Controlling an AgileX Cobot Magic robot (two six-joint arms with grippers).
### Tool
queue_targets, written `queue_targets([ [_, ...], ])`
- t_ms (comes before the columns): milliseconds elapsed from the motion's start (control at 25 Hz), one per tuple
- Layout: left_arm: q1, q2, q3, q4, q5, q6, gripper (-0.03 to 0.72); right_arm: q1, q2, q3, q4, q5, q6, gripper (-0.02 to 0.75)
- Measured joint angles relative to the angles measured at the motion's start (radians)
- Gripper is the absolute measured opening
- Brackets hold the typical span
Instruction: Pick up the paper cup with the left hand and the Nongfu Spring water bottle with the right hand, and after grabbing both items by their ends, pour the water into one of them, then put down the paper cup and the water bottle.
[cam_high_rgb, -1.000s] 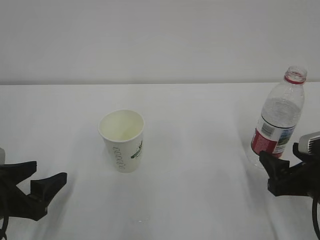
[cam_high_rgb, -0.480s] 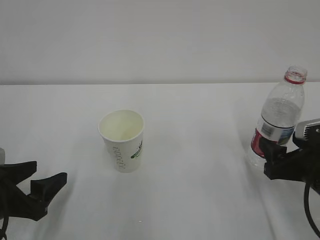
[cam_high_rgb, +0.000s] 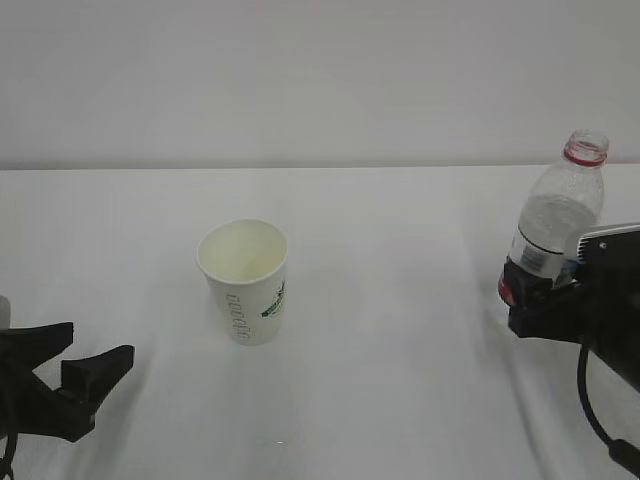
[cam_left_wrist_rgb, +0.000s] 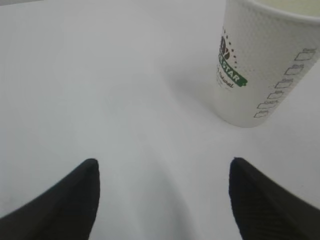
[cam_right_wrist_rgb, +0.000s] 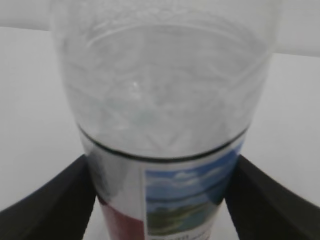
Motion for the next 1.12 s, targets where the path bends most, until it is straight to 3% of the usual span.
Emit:
queue_targets([
  [1120, 0.000, 0.000, 0.000, 0.000, -0.002, 0.000, 0.587, 0.000, 0.088, -0.128, 0.019, 0.000, 0.000, 0.579],
])
